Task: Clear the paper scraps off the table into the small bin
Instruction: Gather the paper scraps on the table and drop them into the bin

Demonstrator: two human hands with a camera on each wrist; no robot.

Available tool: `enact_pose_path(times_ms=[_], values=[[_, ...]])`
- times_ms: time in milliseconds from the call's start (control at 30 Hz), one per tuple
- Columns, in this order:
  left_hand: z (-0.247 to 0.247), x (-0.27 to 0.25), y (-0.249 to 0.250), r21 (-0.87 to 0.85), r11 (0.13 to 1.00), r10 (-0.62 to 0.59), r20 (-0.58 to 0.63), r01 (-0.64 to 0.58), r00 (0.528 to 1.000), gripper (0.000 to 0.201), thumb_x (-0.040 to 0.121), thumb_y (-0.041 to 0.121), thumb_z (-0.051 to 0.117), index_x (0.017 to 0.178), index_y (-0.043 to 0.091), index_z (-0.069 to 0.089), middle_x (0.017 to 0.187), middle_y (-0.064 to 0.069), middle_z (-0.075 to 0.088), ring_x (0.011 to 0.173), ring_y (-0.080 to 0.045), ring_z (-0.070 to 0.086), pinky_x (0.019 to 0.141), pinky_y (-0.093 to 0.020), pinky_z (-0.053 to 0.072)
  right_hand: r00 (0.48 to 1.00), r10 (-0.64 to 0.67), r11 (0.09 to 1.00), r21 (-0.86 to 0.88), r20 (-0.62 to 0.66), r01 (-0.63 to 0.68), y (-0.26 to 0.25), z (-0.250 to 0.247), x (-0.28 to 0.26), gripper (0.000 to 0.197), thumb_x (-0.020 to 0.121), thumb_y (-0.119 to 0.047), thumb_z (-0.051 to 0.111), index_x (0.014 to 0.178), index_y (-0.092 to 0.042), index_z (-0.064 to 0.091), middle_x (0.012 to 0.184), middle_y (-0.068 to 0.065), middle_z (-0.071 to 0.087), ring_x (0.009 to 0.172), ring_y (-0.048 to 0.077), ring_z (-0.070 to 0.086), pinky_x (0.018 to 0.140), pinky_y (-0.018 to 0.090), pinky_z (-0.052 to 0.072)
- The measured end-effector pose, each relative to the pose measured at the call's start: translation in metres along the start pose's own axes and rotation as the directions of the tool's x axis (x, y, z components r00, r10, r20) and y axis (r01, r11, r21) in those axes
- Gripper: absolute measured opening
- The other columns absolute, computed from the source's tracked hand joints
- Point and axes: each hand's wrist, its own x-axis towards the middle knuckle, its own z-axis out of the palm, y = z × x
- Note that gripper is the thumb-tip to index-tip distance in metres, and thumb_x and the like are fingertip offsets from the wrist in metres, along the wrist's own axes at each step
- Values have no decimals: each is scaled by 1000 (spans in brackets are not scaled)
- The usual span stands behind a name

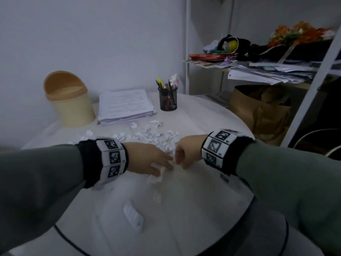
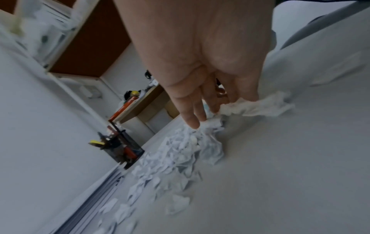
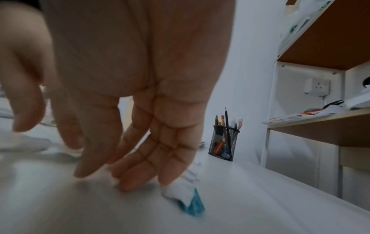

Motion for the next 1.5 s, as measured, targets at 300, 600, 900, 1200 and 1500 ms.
enact_pose_path(times_ms=[300,600,900,1200,1500], values=[[-15,-56,23,-200,975,-109,-33,101,993,12,85,38,63,90,30,70,77,19,64,72,0,57,65,-3,38,978,-202,979,52,45,199,-65,2,-36,22,83,-39,67,95,-21,72,83,-1,71,70,10,59,67,18,45],[32,-52,33,-295,917,-218,197,270,956,21,71,41,77,79,26,64,65,17,53,60,1,48,57,-11,37,974,-194,974,-92,118,206,-91,31,-15,35,88,-33,57,103,-4,70,86,11,65,69,17,52,57,21,42],[8,-30,-1,-213,920,-347,-53,329,936,33,82,46,65,104,22,64,100,5,59,89,-13,53,81,-23,42,992,-13,1000,-21,-127,10,-42,-6,-21,31,90,-40,56,111,-19,67,111,-1,68,90,15,59,79,24,44],[11,17,19,50,997,-64,-20,65,998,52,97,27,46,146,31,31,158,3,17,143,-22,22,117,-39,24,964,265,944,-209,29,-254,-5,12,-30,39,100,-17,37,132,0,49,142,14,48,131,26,46,105,31,36],[9,-9,-16,-120,987,-121,-107,108,987,33,96,30,45,127,29,57,134,8,56,120,-15,54,106,-32,40,996,89,984,-156,-20,-91,-48,-8,-22,39,102,-19,31,133,-1,47,126,17,52,116,24,49,91,26,42]])
